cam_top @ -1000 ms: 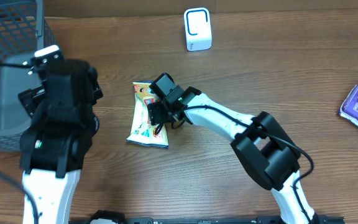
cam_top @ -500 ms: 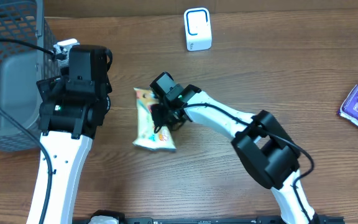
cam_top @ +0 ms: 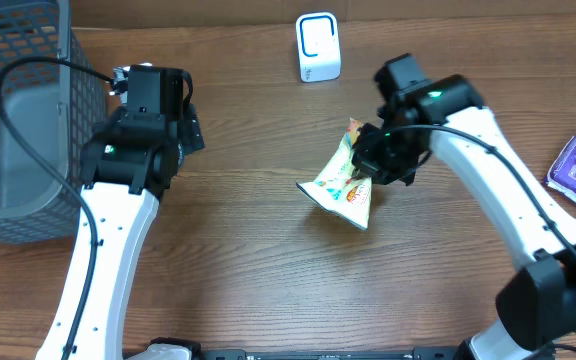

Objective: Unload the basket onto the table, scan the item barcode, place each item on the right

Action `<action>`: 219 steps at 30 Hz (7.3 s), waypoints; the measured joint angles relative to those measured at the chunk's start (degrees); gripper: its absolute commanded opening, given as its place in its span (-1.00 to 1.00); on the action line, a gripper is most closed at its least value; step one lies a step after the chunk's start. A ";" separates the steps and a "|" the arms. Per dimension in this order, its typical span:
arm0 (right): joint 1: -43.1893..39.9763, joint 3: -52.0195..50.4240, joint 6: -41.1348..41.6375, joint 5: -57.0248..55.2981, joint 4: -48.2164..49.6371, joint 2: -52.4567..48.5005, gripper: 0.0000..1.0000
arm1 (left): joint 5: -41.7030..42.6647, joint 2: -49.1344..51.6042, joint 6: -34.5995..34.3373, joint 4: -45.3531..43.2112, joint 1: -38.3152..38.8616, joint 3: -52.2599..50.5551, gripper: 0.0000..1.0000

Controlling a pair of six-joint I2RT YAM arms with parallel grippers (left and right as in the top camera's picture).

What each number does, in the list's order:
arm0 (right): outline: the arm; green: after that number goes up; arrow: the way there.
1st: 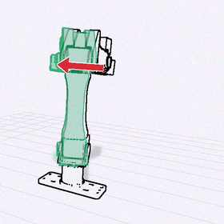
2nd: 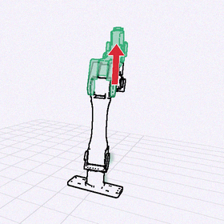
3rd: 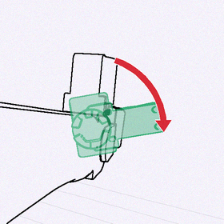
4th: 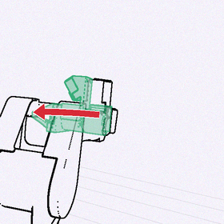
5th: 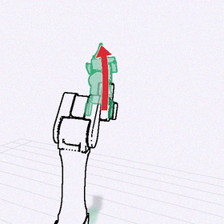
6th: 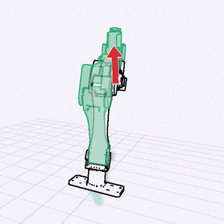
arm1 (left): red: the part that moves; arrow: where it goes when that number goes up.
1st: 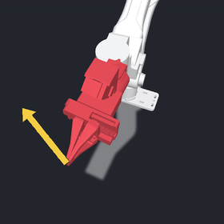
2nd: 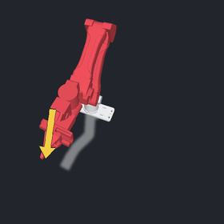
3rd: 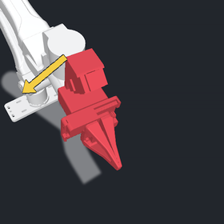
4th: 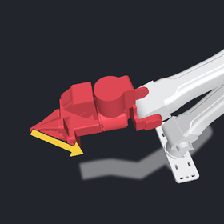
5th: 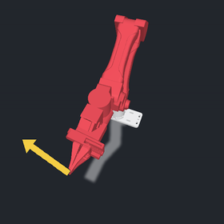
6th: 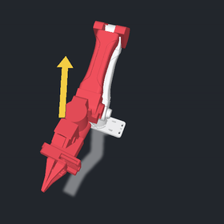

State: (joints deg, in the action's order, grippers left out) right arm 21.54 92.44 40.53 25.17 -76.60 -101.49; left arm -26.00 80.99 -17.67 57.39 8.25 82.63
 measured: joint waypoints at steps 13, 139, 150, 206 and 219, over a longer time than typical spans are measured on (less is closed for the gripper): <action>-0.94 -0.22 22.29 23.76 5.77 -1.95 -0.93 | 10.03 8.90 -3.69 5.20 0.00 -0.04 1.00; 5.38 10.51 -28.79 -54.40 8.68 -1.99 -0.92 | 16.26 14.08 -9.88 8.28 0.00 -0.11 0.99; 22.08 0.52 -22.43 -65.64 11.21 -8.59 -0.92 | 7.67 14.08 -9.86 6.40 -1.68 -0.13 0.99; -21.79 -17.03 -27.85 20.83 23.08 -3.56 -0.93 | 31.41 14.19 6.10 -6.32 11.30 -0.11 1.00; -17.70 -21.51 -30.84 32.50 45.55 -6.56 -0.92 | 31.41 14.19 5.60 -8.13 11.61 -0.11 0.99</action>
State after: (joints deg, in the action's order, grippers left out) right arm 3.84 70.94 9.69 57.67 -31.05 -108.05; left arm 5.41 95.18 -12.08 49.25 19.86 82.52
